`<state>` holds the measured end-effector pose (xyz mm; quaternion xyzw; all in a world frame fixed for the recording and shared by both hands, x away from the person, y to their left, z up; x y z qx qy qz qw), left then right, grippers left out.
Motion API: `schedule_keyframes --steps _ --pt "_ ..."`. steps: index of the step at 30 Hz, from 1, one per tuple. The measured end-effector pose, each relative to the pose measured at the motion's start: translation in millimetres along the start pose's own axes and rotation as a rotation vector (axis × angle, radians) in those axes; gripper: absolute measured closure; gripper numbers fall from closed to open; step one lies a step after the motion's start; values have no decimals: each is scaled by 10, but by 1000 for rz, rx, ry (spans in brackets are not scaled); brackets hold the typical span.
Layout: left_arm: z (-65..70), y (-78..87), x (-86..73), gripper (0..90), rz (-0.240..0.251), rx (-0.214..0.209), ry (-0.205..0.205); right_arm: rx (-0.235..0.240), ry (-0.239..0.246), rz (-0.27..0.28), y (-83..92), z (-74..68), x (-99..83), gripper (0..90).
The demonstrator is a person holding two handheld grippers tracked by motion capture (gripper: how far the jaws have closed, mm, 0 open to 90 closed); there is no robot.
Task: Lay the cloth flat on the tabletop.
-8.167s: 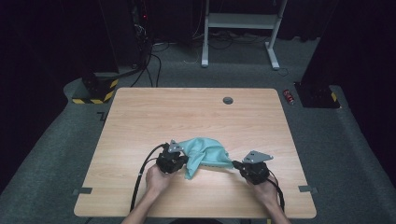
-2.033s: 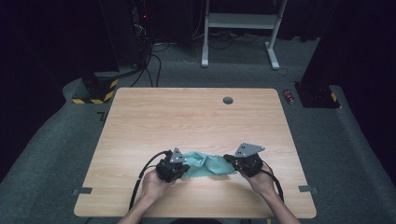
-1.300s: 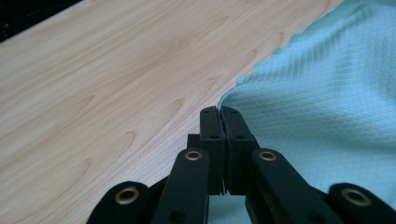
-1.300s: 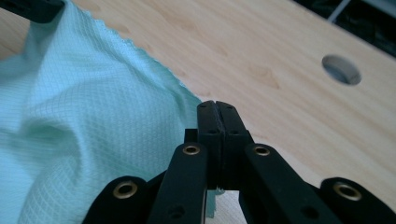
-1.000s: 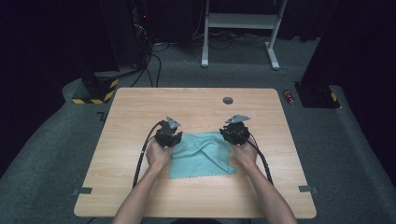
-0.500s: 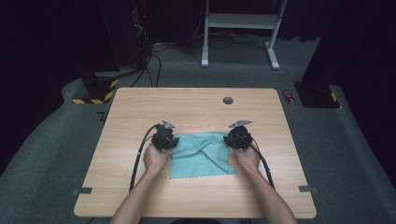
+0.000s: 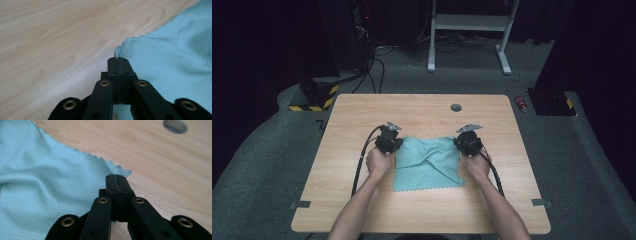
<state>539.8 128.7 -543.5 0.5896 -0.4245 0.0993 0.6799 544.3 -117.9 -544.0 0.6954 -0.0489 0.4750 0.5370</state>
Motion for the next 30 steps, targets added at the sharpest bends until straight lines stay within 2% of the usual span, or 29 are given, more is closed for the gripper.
schedule_keyframes --steps 2,4,6,8,10,14,18,19,21,24,26,27,30 --pt "-49 -6 89 895 32 3 32 -22 10 7 9 17 60 900" --pt "-88 -40 117 893 41 13 59 -32 5 5 -2 39 103 900" --pt "-105 -90 101 891 32 22 66 -35 -25 -1 -34 76 114 900" --pt "-109 -145 70 881 23 34 62 -34 -47 -39 -110 112 78 896" --pt "-85 -144 54 854 37 27 70 -31 -47 -48 -153 119 53 878" --pt "-49 -21 44 723 64 19 55 -13 -52 -22 -100 88 45 788" --pt "32 199 -3 633 84 -16 36 31 -43 30 79 12 53 771" --pt "79 251 -38 619 83 -36 33 47 -33 37 134 -23 39 771" --pt "176 342 -130 606 79 -58 1 75 -11 42 246 -104 -24 771" --pt "390 497 -374 605 68 -111 -51 110 4 51 411 -201 -170 773" --pt "500 564 -513 606 55 -142 -69 129 20 57 526 -257 -306 778" --pt "563 608 -602 604 44 -152 -81 134 25 61 582 -289 -379 779" --pt "651 683 -778 593 38 -139 -95 143 59 77 738 -413 -604 789"
Point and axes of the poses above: each handheld gripper's, and its own axes: y roughly backward along the jaws, x roughly out of its top, z roughly to its right, the point moved 8 cm from there along -y, roughly forward along the jaws, and after that the axes turned 3 degrees about x, right-handed, at the moved point
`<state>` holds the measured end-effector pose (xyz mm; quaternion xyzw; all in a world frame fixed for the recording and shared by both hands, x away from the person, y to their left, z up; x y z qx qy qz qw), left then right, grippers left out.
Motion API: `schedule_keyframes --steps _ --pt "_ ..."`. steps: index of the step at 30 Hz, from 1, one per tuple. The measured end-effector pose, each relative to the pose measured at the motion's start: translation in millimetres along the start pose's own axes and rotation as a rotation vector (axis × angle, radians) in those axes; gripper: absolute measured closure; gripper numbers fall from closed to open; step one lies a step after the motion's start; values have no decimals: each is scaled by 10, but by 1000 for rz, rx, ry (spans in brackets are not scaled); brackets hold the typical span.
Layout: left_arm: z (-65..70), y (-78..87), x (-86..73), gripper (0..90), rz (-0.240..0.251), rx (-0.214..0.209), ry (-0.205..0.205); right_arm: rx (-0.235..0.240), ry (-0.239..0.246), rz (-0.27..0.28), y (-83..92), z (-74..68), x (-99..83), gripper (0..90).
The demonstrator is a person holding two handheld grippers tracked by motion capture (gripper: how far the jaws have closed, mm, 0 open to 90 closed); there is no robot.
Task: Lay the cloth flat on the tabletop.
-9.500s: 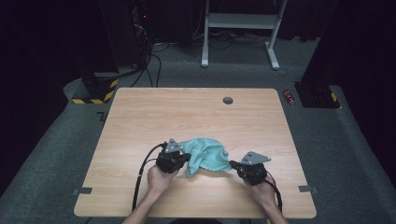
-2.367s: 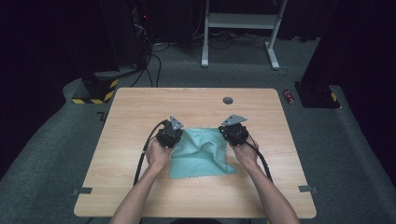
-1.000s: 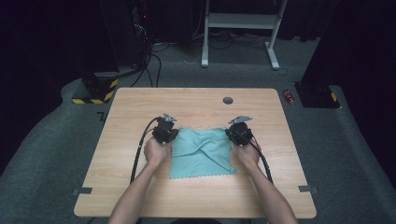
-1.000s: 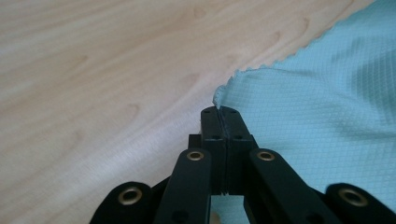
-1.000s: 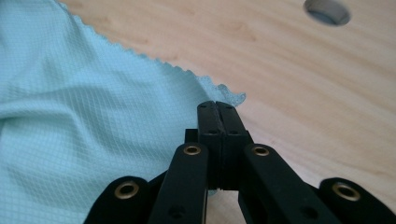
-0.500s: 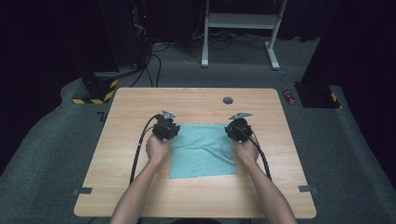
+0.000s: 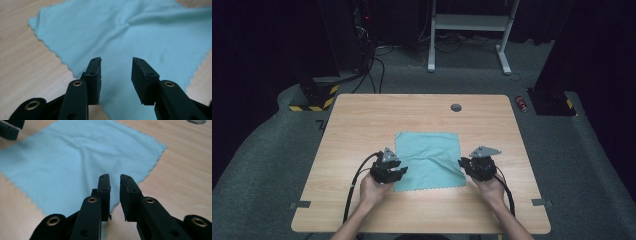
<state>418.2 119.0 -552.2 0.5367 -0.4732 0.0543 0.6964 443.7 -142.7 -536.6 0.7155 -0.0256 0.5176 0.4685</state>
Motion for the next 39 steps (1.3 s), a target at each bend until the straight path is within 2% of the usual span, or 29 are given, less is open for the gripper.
schedule_keyframes --steps 3,6,8,12,15,16,21,24,27,31,35,39 --pt "52 41 -138 582 -6 10 24 17 34 -13 77 -147 -169 797" --pt "94 86 -268 579 -13 27 38 -2 74 -45 99 -222 -297 802" --pt "134 124 -332 580 -11 41 34 10 73 -63 88 -248 -375 803" --pt "210 166 -398 588 -6 38 33 14 53 -79 63 -246 -456 803" --pt "230 169 -419 608 0 45 33 14 57 -80 46 -255 -477 795" --pt "211 165 -425 615 -4 55 18 12 55 -81 43 -256 -478 788" --pt "198 152 -439 665 2 46 50 14 48 -107 14 -249 -501 786" --pt "189 152 -443 702 6 51 45 21 46 -107 18 -253 -503 819" --pt "201 156 -445 738 4 60 19 20 57 -110 23 -266 -507 861" --pt "210 154 -441 811 1 47 16 2 101 -120 27 -298 -508 893" --pt "191 161 -442 883 -13 22 10 8 100 -126 28 -296 -504 897" --pt "193 171 -442 890 -18 9 10 12 110 -127 46 -324 -499 899"
Point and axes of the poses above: each handheld gripper's, and its own axes: y roughly backward along the jaws, x roughly out of its top, z roughly to its right, the point moved 8 cm from there along -y, roughly forward along the jaws, and after that the axes turned 3 degrees about x, right-handed, at the moved point
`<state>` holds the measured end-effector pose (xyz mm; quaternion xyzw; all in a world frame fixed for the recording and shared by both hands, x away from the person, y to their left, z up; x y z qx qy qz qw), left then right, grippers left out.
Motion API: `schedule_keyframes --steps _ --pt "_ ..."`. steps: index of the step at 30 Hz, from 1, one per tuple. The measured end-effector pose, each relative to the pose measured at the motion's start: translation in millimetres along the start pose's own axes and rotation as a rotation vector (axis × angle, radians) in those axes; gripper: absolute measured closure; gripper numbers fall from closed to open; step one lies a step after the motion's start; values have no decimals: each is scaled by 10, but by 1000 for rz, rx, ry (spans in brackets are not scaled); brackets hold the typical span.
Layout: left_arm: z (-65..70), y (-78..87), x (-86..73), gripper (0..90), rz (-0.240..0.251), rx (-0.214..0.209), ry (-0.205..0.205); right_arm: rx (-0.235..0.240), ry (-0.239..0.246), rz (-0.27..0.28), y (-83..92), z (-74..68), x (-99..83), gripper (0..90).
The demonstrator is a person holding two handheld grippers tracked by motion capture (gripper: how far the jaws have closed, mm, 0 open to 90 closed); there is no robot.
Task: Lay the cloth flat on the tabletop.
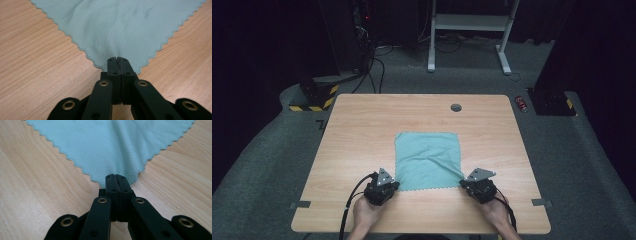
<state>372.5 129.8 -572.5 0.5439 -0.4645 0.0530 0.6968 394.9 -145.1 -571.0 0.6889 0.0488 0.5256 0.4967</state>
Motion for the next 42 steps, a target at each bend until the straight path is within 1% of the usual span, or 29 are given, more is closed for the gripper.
schedule_keyframes --steps 1,2,3,4,5,7,9,12,13,16,24,27,29,30,34,36,39,41,42 --pt "-11 12 7 890 2 -2 -6 2 3 1 11 -7 4 899" --pt "-7 23 17 891 9 -9 6 4 6 9 28 -16 13 899" --pt "-15 37 23 891 10 -8 2 7 5 14 46 -23 20 900" --pt "-11 57 37 891 16 -17 11 9 9 18 58 -24 26 900" --pt "-18 72 46 891 19 -18 4 12 4 22 81 -35 34 900" --pt "-24 120 70 891 28 -22 4 17 9 30 117 -41 48 900" --pt "-20 158 84 891 32 -35 14 22 7 40 150 -48 61 900" --pt "-25 212 94 891 30 -56 14 34 5 52 202 -65 76 900" --pt "-17 229 84 891 24 -65 17 37 7 55 208 -71 77 900" --pt "5 249 35 891 0 -76 9 51 20 47 236 -129 55 900" --pt "59 258 -119 889 -61 -91 -9 96 40 30 265 -300 -61 900" --pt "71 291 -159 889 -67 -91 -16 110 54 20 257 -368 -102 899" --pt "84 325 -192 888 -62 -99 -3 122 56 22 268 -414 -123 899" --pt "93 340 -210 889 -60 -103 1 124 54 23 279 -429 -132 899" --pt "114 375 -263 889 -73 -109 -3 130 64 14 298 -459 -162 899" --pt "111 398 -264 884 -72 -110 -5 135 62 17 299 -462 -162 897" --pt "125 434 -232 872 -56 -120 4 162 46 32 321 -468 -145 889" --pt "140 446 -176 835 -44 -112 -14 177 40 60 347 -463 -105 857" --pt "160 439 -135 802 -34 -111 -12 172 37 74 363 -453 -75 841"
Point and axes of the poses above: each handheld gripper's, and its own axes: y roughly backward along the jaws, x roughly out of its top, z roughly to its right, the point moved 8 cm from there along -y, roughly forward along the jaws, and after that the axes turned 3 degrees about x, right-handed, at the moved point
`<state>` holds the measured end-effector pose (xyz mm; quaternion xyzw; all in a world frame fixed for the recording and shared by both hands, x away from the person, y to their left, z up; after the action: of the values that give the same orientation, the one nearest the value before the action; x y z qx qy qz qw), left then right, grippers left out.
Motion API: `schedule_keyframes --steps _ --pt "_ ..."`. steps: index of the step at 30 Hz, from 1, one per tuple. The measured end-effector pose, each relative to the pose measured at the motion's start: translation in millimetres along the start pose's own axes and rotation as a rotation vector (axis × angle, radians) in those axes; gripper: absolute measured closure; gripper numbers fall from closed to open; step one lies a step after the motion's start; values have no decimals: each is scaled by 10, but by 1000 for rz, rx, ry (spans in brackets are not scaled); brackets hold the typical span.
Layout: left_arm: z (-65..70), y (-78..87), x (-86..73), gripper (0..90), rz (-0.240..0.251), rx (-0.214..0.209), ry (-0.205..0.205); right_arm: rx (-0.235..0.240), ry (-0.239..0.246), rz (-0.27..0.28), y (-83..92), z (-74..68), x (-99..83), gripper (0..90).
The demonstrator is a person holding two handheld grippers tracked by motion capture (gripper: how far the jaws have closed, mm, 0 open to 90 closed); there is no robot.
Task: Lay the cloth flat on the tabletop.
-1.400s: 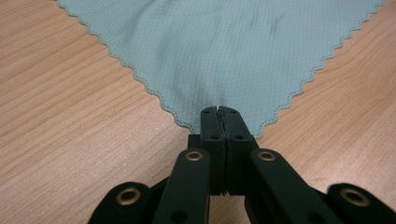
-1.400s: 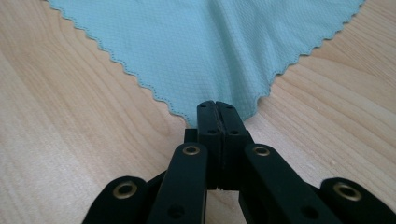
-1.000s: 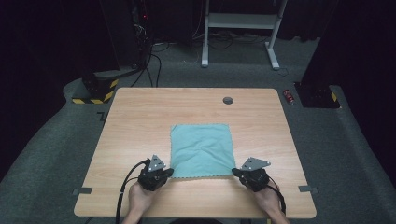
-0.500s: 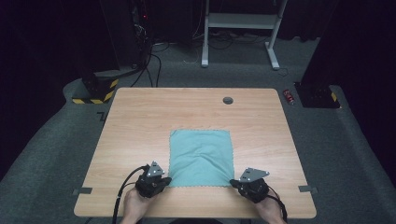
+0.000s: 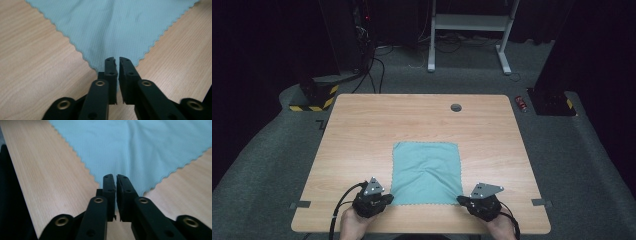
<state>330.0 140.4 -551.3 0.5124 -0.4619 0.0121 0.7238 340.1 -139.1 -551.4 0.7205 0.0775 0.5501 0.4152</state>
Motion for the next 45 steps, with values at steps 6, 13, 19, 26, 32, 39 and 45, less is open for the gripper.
schedule_keyframes --steps 6,13,19,26,32,39,45 --pt "209 -216 156 707 -20 -5 -96 -56 -22 16 -107 172 190 779" --pt "424 -431 206 703 -50 -18 -174 -154 -84 -16 -356 550 296 768" --pt "460 -510 244 707 -52 -22 -170 -195 -133 -37 -489 773 320 754" --pt "483 -511 238 813 -41 -28 -189 -192 -135 -64 -553 822 282 851" --pt "500 -501 230 899 -46 -32 -202 -229 -110 -101 -554 906 307 900" --pt "514 -406 194 872 -32 -112 -169 -205 -88 -44 -407 825 351 836" --pt "277 -327 234 708 5 -3 -123 -119 20 -15 -249 410 319 822"
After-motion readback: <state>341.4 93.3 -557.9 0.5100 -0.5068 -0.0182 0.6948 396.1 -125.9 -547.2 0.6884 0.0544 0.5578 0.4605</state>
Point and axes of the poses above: each handheld gripper's, and its own axes: y roughly backward along the jaws, x roughly out of its top, z roughly to its right, the point moved 8 cm from there along -y, roughly forward along the jaws, and after that the axes turned 3 degrees about x, right-handed, at the moved point
